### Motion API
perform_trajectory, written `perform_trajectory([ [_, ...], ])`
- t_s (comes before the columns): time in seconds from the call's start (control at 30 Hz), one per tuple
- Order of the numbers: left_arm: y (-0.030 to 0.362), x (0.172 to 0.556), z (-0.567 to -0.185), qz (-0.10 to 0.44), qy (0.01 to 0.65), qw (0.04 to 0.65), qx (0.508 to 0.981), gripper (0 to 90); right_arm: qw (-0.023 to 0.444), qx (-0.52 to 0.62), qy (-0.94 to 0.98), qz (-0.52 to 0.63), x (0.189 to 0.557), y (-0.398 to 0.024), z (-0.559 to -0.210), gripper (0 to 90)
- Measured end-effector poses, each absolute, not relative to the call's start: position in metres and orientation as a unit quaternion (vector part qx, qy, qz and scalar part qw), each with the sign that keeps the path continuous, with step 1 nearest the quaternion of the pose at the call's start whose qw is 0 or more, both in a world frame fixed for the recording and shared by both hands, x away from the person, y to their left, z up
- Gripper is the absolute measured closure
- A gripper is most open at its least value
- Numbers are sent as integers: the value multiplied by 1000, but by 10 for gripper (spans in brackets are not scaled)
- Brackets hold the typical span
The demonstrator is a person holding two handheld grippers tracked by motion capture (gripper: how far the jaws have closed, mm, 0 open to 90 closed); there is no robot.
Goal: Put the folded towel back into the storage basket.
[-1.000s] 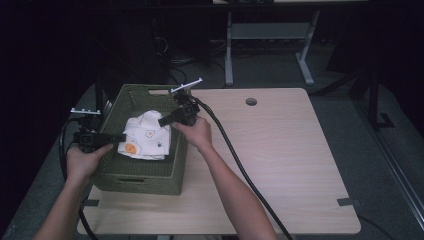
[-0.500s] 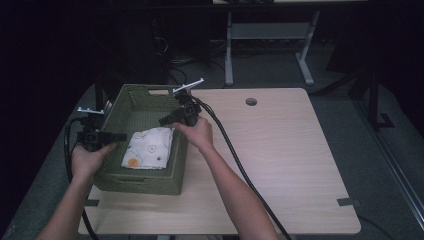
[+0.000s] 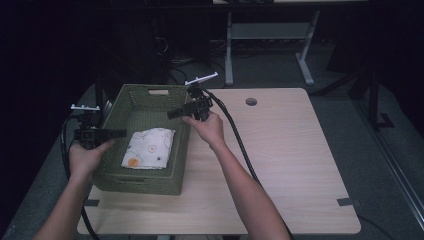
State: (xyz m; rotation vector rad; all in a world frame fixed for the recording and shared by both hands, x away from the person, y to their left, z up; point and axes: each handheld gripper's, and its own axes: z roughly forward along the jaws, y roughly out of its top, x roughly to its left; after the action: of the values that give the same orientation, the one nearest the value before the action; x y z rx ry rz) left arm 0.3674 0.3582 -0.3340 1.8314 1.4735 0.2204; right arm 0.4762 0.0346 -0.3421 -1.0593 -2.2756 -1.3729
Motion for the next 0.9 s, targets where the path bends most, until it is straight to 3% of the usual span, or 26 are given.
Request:
perform_trajectory([
  [0.3,344,362,-320,84,554,402,724,644,138,-358,-783,-489,469,19,-332,541],
  [0.9,286,364,-307,76,501,415,756,575,120,-389,-766,-497,464,-52,-326,442],
])
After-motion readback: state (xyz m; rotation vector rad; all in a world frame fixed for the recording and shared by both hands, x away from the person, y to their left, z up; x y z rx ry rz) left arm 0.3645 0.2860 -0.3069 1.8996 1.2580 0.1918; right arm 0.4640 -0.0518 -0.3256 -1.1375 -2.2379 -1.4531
